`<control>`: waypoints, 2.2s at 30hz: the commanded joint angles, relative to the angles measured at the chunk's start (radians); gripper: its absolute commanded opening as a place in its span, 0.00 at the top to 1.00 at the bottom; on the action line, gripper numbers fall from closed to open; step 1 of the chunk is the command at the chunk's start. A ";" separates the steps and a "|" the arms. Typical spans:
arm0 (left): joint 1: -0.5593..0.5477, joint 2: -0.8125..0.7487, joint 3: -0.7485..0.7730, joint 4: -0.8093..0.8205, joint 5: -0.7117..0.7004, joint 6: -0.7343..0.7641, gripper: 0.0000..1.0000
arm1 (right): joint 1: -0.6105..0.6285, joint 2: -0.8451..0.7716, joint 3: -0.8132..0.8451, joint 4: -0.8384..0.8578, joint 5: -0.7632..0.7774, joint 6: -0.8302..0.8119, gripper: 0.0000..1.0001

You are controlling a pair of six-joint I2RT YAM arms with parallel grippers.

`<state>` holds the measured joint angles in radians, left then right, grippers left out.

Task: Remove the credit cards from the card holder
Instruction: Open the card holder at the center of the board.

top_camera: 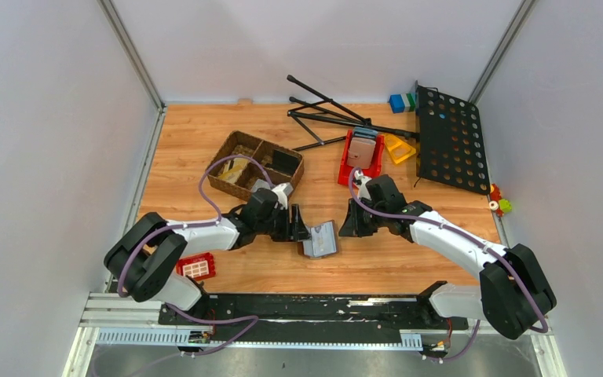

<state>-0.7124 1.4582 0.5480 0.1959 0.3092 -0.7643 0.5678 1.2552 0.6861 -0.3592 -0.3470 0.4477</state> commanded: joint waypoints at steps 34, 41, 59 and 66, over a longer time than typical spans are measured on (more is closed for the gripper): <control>0.057 -0.273 -0.014 0.101 0.127 -0.101 1.00 | -0.097 -0.217 -0.137 0.150 -0.081 0.072 0.00; 0.100 -0.327 0.010 0.175 0.213 -0.182 1.00 | -0.137 -0.291 -0.182 0.323 -0.248 0.146 0.00; 0.116 -0.404 0.033 0.263 0.280 -0.303 1.00 | -0.179 -0.357 -0.242 0.691 -0.393 0.410 0.43; 0.117 -0.405 0.034 0.295 0.309 -0.322 1.00 | -0.178 -0.334 -0.259 0.800 -0.435 0.474 0.54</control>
<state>-0.6003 1.0767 0.5362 0.3965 0.5785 -1.0580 0.3935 0.9066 0.4377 0.2955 -0.7307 0.8635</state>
